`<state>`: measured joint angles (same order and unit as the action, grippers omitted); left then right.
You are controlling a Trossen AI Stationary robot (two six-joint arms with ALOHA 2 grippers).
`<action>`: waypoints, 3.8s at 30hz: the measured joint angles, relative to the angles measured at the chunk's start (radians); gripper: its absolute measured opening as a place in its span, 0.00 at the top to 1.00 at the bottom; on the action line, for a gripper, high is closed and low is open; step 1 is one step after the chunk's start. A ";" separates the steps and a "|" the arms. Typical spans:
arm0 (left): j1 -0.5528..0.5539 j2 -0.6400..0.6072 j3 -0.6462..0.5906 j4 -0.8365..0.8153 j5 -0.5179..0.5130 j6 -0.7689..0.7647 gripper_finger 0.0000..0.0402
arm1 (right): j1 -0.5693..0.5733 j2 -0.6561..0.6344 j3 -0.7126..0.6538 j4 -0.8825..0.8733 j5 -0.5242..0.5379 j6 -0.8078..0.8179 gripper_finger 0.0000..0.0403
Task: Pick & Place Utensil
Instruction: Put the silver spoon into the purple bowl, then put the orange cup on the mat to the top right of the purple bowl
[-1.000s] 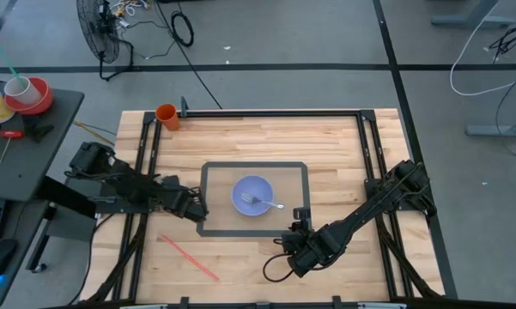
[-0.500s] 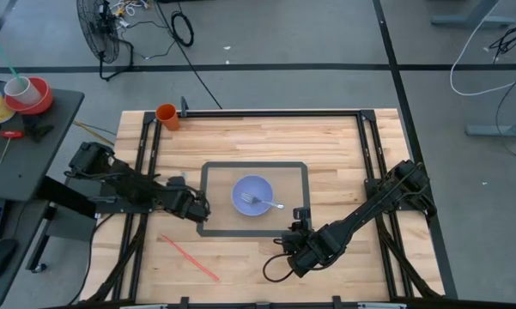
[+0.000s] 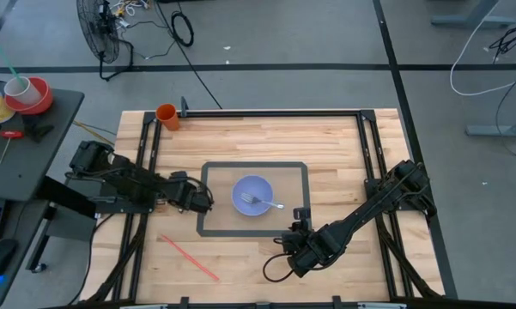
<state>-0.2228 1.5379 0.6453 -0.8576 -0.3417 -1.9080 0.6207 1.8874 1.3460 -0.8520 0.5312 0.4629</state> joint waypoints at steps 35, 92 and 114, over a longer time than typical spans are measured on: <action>-0.074 -0.013 0.411 0.132 -0.486 0.575 0.93 | 0.065 -0.029 0.001 -0.352 0.041 0.264 0.74; 0.001 0.381 0.428 0.858 -0.363 1.215 0.86 | 0.165 -0.083 0.000 -0.412 0.075 0.463 0.74; -0.075 -0.001 0.428 0.621 -0.166 1.292 0.71 | 0.165 -0.083 0.000 -0.392 0.104 0.445 0.74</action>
<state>-0.2974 1.5368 1.0737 -0.2371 -0.5079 -0.6163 0.7860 1.8046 1.3457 -1.2444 0.6351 0.9077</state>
